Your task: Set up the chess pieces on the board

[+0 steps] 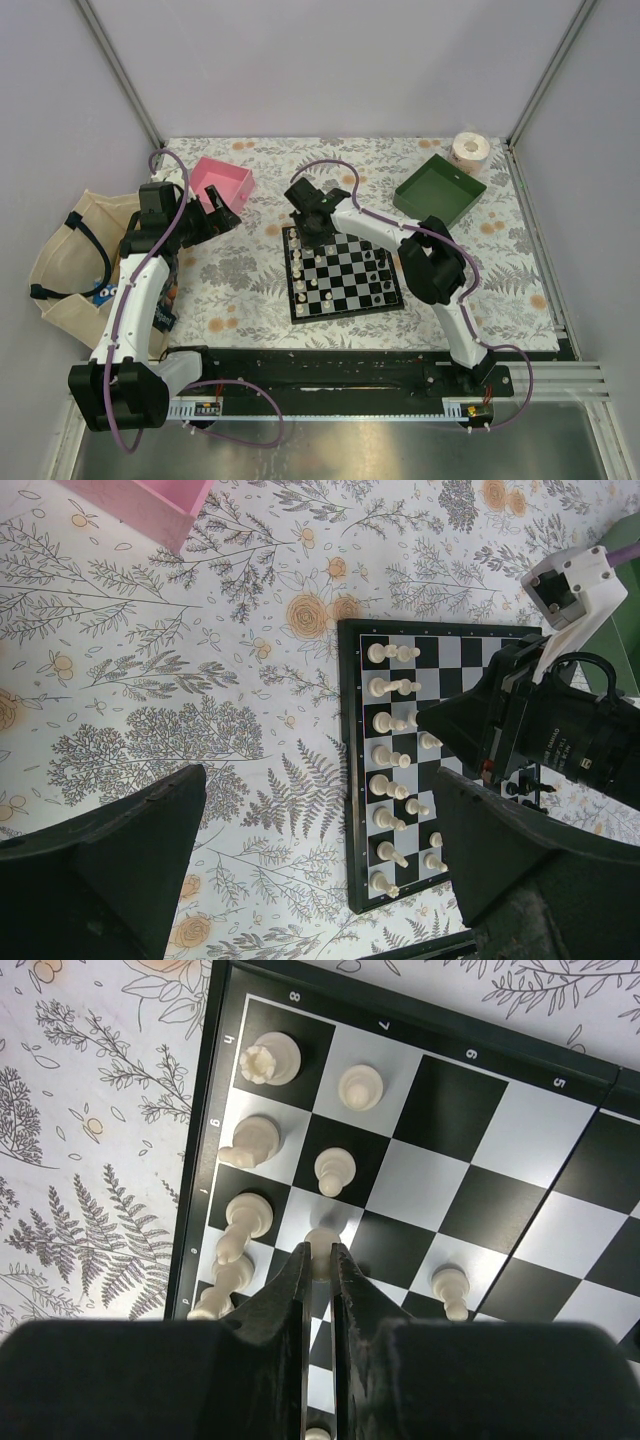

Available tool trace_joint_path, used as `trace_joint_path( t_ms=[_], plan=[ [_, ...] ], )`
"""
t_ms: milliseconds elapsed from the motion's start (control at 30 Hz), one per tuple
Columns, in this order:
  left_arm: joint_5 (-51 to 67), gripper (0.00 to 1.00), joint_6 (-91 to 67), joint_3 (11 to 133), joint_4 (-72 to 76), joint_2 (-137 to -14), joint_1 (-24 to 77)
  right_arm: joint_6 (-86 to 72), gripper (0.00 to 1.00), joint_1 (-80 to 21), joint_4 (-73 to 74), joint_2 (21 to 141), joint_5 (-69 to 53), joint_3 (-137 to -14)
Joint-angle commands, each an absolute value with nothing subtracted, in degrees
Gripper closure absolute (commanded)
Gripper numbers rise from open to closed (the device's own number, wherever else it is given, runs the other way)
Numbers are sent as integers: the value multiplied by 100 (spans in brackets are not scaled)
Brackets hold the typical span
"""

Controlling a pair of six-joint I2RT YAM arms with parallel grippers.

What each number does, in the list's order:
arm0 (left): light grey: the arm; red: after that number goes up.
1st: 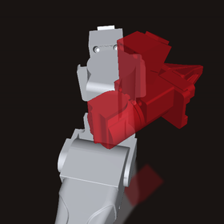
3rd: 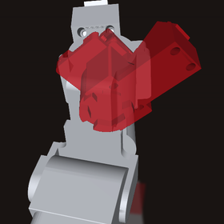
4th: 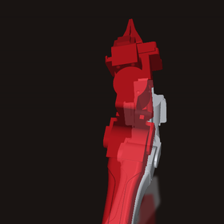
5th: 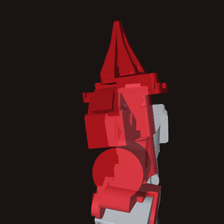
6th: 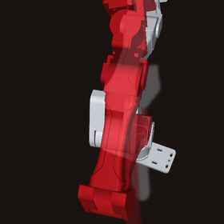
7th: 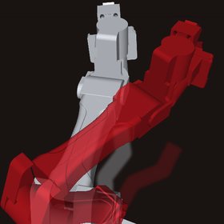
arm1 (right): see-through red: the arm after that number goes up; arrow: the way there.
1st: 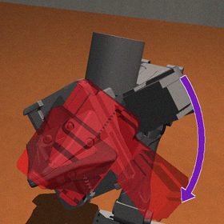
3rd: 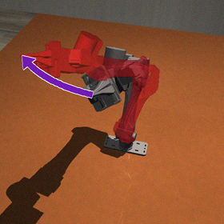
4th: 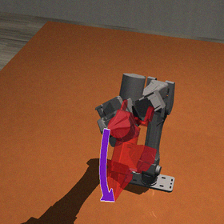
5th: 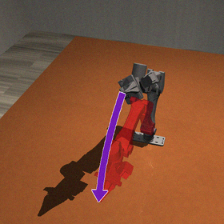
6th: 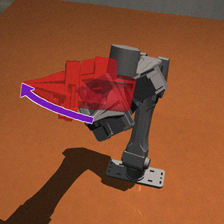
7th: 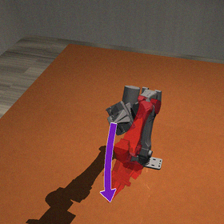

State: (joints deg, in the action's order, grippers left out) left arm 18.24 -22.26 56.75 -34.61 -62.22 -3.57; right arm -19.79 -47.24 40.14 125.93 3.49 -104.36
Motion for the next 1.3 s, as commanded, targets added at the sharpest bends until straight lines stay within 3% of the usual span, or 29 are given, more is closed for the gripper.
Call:
trace_joint_path(
  t_ms=[0,233,567,1000,1267],
  plan=[
    [1942,1,-2162,5722,-3287,-6170,-378,-2030,85,-4790,3964,12709,273,-10705],
    [1934,1,-2162,5722,-3278,-6170,-378,-2057,83,-4790,3990,12779,229,-10793],
    [1934,1,-2162,5730,-3296,-6179,-378,-2013,66,-4781,4008,12490,316,-10679],
    [1925,1,-2162,5722,-3278,-6179,-378,-1951,60,-4475,3604,11409,774,-9651],
    [1951,1,-2162,5730,-3287,-6187,-378,-2039,60,-4289,3533,11531,624,-9343]
  ],
)
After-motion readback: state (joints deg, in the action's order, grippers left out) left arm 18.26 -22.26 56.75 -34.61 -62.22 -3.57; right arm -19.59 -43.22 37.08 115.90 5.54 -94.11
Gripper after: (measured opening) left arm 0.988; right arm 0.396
